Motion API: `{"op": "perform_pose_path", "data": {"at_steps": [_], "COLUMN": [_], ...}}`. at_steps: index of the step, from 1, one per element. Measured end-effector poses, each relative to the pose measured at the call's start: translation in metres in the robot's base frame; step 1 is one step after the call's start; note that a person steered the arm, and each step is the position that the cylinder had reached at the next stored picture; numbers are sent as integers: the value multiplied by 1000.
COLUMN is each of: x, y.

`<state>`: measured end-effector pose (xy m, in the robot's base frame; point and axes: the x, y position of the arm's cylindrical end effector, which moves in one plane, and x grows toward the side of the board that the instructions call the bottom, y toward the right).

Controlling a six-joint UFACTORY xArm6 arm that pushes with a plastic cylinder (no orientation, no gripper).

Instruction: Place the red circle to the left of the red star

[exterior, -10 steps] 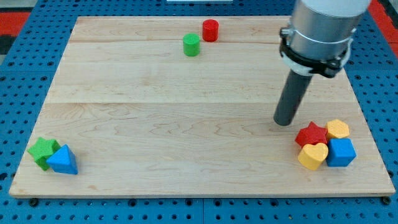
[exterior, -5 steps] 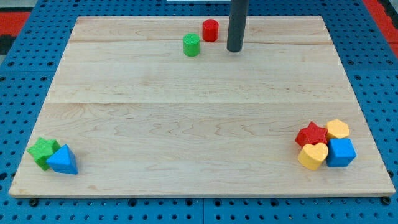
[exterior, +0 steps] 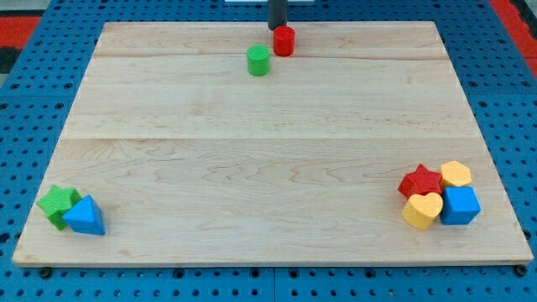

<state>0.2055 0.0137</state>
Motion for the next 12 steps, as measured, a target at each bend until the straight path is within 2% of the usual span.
{"op": "perform_pose_path", "data": {"at_steps": [4,8,12], "x": [49,151,238], "y": [10,-10,29]}}
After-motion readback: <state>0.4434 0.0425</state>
